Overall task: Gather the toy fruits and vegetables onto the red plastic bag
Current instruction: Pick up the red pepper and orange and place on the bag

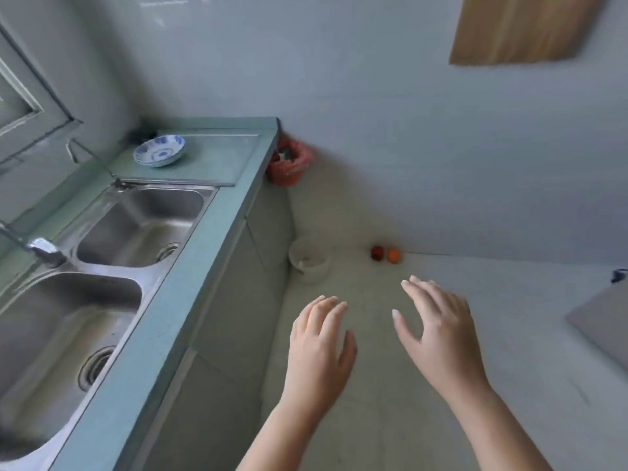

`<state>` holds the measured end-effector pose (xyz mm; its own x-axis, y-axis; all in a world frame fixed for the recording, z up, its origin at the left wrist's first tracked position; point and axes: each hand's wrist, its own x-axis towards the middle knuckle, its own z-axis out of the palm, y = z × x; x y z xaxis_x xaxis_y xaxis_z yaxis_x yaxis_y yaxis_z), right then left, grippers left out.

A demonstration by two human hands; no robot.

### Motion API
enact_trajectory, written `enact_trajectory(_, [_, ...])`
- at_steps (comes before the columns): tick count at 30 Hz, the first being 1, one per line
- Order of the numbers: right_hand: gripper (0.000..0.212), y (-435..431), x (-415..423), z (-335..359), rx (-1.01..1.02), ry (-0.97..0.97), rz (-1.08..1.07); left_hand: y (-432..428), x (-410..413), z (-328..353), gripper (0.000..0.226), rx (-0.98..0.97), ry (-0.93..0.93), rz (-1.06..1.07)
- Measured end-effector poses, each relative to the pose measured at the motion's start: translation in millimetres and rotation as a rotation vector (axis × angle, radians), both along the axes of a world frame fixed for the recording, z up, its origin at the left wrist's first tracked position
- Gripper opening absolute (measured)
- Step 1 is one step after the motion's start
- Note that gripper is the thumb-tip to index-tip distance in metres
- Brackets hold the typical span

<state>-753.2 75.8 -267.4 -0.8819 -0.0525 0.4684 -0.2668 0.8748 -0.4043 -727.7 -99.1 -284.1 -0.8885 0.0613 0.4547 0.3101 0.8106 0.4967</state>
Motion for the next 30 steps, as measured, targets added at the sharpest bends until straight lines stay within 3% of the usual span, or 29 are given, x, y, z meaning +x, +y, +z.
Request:
enact_trajectory(13, [0.046, 55, -156, -27, 0.050, -0.171, -0.179, 33, -198, -46, 0.034, 0.064, -0.119, -0.079])
enact_trajectory(20, [0.044, 48, -287, -4, -0.008, -0.130, -0.219, 57, -344, -36, 0.034, 0.116, -0.080, -0.177])
enact_trajectory(30, [0.043, 108, -401, -41, -0.016, -0.162, -0.243, 101, -454, -62, 0.036, 0.061, -0.170, -0.168])
